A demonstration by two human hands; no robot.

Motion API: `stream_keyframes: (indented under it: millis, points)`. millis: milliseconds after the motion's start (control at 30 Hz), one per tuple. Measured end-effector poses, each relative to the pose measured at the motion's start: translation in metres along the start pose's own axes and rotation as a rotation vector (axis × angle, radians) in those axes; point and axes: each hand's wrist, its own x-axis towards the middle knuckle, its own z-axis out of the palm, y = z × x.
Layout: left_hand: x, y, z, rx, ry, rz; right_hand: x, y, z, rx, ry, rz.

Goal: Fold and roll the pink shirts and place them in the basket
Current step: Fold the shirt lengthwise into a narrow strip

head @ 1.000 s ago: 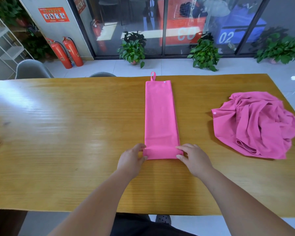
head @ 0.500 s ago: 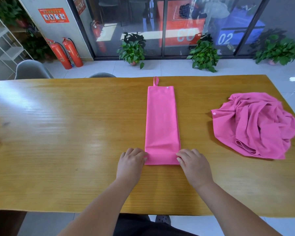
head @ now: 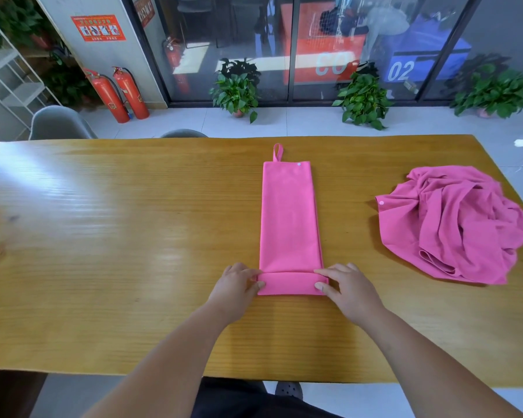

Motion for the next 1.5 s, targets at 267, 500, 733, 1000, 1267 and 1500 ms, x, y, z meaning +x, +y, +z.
stream_keyframes:
  millis: [267,500,733,1000,1267,1500]
  points:
    - [-0.012,0.014,0.018,0.308,0.439,0.284,-0.008,-0.012,0.024,-0.266,0.396,-0.188]
    - [-0.010,0.022,0.017,0.425,0.321,0.218,-0.006,-0.011,0.018,-0.377,0.300,-0.156]
    - [0.000,0.023,-0.004,-0.046,0.108,-0.015,0.005,-0.013,-0.008,-0.026,0.062,0.034]
    - [0.001,0.027,-0.001,0.079,0.229,0.060,0.002,-0.011,0.001,-0.093,0.243,-0.046]
    - [-0.012,0.029,0.020,0.370,0.371,0.251,-0.013,-0.010,0.019,-0.365,0.312,-0.148]
    - [0.007,0.033,-0.012,-0.049,0.099,-0.052,0.013,-0.016,-0.009,-0.141,0.094,0.007]
